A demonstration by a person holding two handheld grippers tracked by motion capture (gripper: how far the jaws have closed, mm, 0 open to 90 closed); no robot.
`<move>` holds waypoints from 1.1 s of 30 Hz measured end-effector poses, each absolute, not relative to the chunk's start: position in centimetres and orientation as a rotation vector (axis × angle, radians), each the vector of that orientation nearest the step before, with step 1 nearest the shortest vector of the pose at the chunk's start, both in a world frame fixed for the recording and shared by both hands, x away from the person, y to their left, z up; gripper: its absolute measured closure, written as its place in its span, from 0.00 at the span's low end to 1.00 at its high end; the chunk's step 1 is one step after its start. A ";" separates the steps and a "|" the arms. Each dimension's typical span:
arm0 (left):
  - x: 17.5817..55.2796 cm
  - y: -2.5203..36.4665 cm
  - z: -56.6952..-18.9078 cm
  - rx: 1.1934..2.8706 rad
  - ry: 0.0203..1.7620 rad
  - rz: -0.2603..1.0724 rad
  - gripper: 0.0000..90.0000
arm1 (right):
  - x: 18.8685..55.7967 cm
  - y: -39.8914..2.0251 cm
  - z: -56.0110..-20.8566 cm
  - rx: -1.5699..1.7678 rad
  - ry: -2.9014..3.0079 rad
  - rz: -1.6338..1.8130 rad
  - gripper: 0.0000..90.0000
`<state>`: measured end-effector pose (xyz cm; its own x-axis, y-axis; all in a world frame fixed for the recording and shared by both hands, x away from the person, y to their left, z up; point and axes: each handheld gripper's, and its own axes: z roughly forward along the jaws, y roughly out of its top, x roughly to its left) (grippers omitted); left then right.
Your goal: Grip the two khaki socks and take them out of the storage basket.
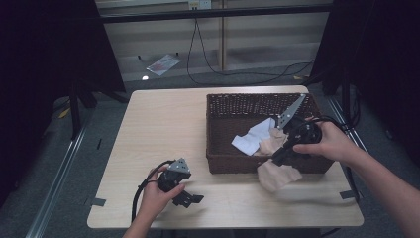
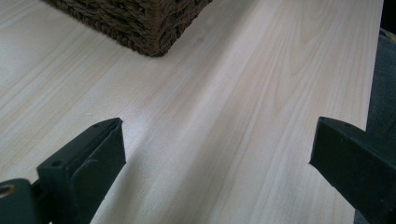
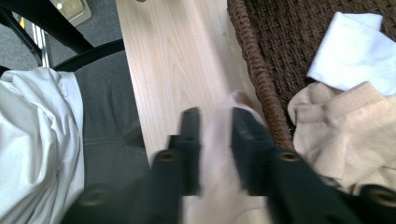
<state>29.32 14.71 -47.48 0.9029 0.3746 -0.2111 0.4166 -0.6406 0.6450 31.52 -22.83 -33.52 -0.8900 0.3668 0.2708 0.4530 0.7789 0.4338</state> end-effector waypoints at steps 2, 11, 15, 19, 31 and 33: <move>29.3 14.7 -47.5 2.330 0.563 -0.073 0.03 | 31.5 -22.7 -33.5 -0.657 -2.800 -0.751 0.63; 29.3 14.7 -47.5 2.338 0.563 -0.067 0.03 | 32.2 -23.0 -33.0 -0.712 -2.832 -0.771 0.44; 29.3 14.7 -47.5 2.334 0.565 -0.066 0.03 | 32.9 -23.3 -33.0 -0.756 -2.832 -0.792 0.39; 29.3 14.7 -47.5 2.338 0.562 -0.070 0.03 | 33.8 -23.6 -33.1 -0.832 -2.845 -0.773 0.35; 29.3 14.7 -47.5 2.335 0.556 -0.073 0.03 | 36.3 -23.7 -35.1 -1.032 -2.867 -0.746 0.16; 29.4 14.8 -47.5 2.347 0.549 -0.071 0.03 | 36.7 -23.7 -35.8 -1.059 -2.863 -0.726 0.14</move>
